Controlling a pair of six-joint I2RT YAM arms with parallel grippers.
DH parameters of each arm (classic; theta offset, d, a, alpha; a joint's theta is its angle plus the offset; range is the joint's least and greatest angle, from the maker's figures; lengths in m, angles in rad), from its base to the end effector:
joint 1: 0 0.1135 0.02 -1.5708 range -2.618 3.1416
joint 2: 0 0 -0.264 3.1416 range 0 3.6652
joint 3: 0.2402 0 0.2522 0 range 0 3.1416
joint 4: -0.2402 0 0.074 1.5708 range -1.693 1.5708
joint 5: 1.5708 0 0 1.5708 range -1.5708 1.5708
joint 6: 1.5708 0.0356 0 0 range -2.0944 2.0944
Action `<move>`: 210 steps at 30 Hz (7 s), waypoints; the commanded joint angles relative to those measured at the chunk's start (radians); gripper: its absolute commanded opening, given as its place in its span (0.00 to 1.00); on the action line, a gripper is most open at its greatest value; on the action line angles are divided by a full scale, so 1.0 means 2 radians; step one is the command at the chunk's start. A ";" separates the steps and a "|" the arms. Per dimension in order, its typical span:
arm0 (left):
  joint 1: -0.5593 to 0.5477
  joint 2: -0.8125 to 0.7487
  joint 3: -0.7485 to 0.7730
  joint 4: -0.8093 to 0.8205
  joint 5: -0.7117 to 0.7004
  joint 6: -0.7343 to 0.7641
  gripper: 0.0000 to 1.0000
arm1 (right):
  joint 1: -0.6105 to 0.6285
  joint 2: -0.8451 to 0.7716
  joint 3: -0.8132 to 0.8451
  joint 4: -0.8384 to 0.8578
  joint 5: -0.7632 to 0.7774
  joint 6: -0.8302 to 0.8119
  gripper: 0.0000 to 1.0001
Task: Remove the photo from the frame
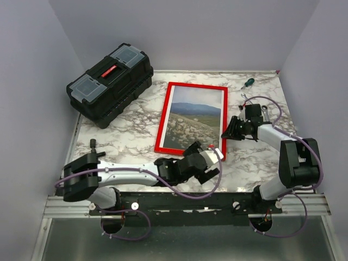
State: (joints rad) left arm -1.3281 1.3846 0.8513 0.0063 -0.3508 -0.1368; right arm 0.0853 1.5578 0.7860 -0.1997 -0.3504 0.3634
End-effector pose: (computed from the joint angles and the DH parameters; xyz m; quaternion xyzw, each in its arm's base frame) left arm 0.0853 -0.2935 0.2460 0.4069 0.7554 -0.2158 0.4661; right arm 0.2925 0.0373 0.1609 0.0795 0.9389 0.2270 0.2463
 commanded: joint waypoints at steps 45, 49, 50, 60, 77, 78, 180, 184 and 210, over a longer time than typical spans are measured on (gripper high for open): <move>0.041 -0.107 -0.059 0.017 0.120 -0.034 0.98 | 0.127 -0.014 0.025 -0.062 0.228 0.072 0.42; 0.041 -0.092 -0.052 0.013 0.126 -0.036 0.99 | 0.128 0.002 0.016 -0.039 0.216 0.079 0.41; 0.041 -0.089 -0.049 0.011 0.126 -0.036 0.99 | 0.127 0.006 0.014 -0.033 0.215 0.081 0.41; 0.040 -0.037 -0.024 0.011 0.093 -0.001 0.99 | 0.128 -0.010 0.021 -0.045 0.199 0.087 0.01; -0.002 0.181 0.040 0.159 -0.081 0.224 0.99 | 0.128 -0.032 0.106 -0.158 0.133 0.116 0.01; -0.003 0.195 0.045 0.170 -0.092 0.236 0.99 | 0.128 -0.034 0.108 -0.160 0.130 0.117 0.01; 0.223 -0.290 0.109 -0.258 0.102 -0.165 0.98 | 0.238 -0.001 0.622 -0.520 0.382 0.002 0.00; 0.275 -0.271 0.110 -0.293 0.127 -0.208 0.98 | 0.321 0.071 0.683 -0.570 0.498 0.033 0.00; 0.478 -0.423 0.026 -0.383 -0.070 -0.242 0.98 | 0.539 0.322 0.640 -0.379 0.513 0.126 0.01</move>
State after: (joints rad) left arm -0.3752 0.5739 0.9348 -0.7578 -0.3840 -0.6159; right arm 1.1671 2.2051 2.1429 -1.1847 0.8612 0.5282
